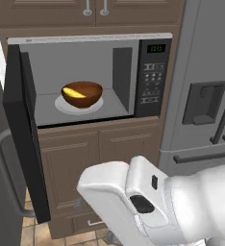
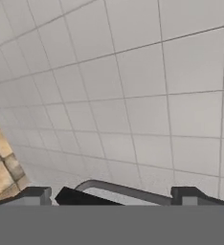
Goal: Pick the corn from the sink and place it in the bowl. Then pick the bowl and place it in the microwave. Then close the microwave door and press the start button.
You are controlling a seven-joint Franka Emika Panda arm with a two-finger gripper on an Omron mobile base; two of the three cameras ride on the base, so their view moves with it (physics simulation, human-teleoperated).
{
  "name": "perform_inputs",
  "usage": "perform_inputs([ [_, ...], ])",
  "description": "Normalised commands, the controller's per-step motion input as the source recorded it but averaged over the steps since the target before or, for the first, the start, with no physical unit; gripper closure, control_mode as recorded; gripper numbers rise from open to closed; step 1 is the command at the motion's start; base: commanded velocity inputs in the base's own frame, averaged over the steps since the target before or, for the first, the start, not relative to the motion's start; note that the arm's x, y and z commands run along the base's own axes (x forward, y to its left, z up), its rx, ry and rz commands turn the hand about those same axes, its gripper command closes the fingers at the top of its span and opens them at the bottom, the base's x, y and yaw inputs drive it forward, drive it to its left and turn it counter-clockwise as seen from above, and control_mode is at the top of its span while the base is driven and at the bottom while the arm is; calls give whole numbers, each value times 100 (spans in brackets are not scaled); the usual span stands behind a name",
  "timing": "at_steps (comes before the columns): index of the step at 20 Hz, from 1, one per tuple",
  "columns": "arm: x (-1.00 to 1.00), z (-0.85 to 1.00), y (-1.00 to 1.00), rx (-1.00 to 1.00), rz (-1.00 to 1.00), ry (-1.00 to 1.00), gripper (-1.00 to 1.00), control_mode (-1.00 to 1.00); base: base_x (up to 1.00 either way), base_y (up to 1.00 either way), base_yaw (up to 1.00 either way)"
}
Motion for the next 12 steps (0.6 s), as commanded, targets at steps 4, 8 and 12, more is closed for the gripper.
perform_inputs([
  [4,31,-31,100,-13,-30,0,-100,-100,0,0,0],
  [8,66,-21,100,-16,-40,0,-100,-100,0,0,0],
  [12,82,0,100,-16,-39,0,-100,-100,0,0,0],
])
